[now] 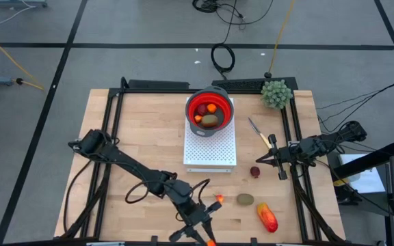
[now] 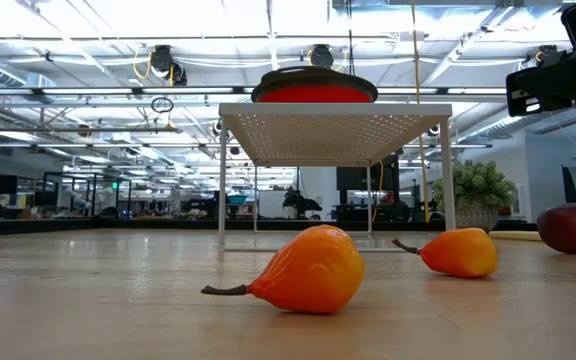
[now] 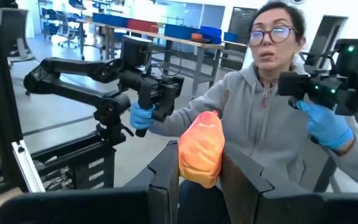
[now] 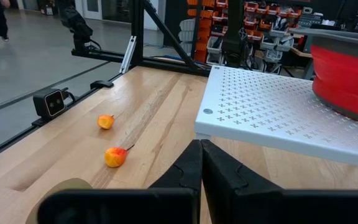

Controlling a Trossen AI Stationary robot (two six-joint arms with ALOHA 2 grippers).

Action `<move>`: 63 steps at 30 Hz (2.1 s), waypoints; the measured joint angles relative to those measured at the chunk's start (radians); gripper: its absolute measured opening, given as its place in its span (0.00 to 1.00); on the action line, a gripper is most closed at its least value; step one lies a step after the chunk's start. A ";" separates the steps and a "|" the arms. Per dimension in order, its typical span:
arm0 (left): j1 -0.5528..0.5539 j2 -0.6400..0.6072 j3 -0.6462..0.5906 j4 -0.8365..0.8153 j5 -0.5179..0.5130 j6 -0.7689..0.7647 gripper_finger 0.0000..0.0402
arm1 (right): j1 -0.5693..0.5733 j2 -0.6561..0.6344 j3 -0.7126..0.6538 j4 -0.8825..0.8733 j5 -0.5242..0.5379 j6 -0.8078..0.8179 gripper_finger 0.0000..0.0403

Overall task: Pick & Place Fruit
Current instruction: Put the orange pear into the red strainer bowl

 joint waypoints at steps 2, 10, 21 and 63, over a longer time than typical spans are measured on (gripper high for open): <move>0.001 0.000 0.000 -0.004 -0.002 -0.011 0.22 | 0.000 0.000 0.000 0.000 0.000 0.000 0.00; 0.023 0.000 0.000 -0.205 -0.372 -0.117 0.22 | 0.000 0.000 0.000 0.000 0.000 0.000 0.00; 0.052 -0.026 0.000 -0.497 -1.014 0.059 0.22 | 0.000 0.000 0.000 -0.001 0.000 0.000 0.00; 0.697 -0.296 0.000 -0.978 -0.778 -0.066 0.22 | 0.000 0.026 0.000 -0.003 0.001 -0.004 0.00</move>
